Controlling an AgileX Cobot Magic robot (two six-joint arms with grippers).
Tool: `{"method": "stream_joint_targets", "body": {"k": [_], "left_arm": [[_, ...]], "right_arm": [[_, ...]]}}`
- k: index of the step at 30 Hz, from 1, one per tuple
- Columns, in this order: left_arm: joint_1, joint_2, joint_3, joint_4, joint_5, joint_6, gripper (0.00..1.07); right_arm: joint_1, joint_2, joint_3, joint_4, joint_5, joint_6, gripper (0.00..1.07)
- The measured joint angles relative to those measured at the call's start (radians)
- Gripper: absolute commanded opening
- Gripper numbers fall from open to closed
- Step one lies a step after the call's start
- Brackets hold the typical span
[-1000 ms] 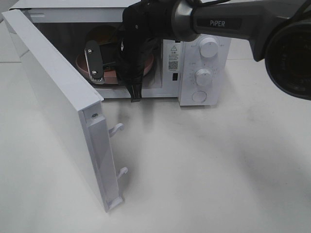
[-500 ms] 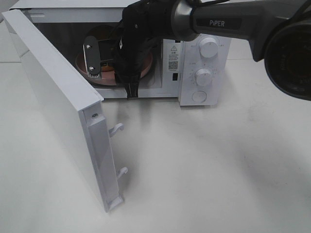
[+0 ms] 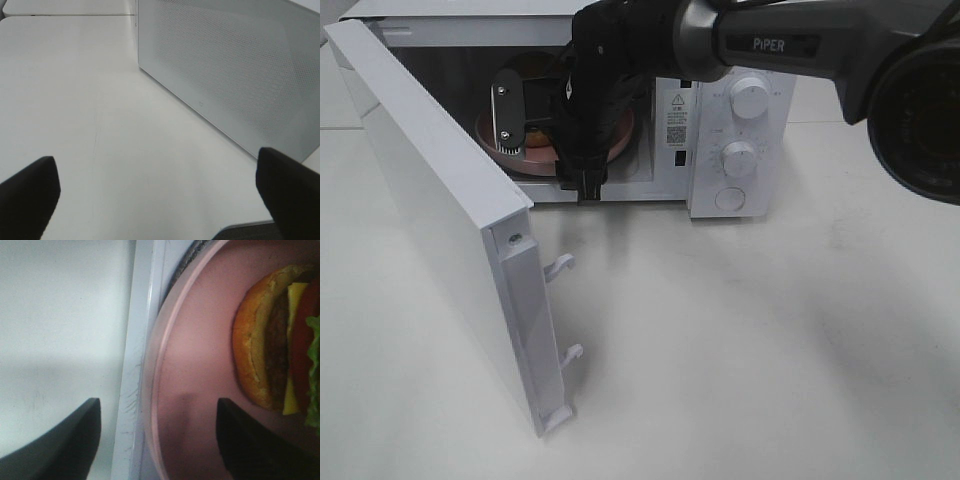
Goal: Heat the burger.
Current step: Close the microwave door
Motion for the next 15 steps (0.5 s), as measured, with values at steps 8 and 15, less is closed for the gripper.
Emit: {"method": "stream_joint_targets", "body": {"k": [8,15], "left_arm": [[0.0,0.0,0.0,0.0,0.0,0.0,1.0],[0.0,0.0,0.0,0.0,0.0,0.0,1.0]], "right_arm": [[0.0,-0.065,0.064,0.02,-0.023,0.0,0.72],[0.0,-0.115,0.157,0.023,-0.055,0.001,0.73]]}}
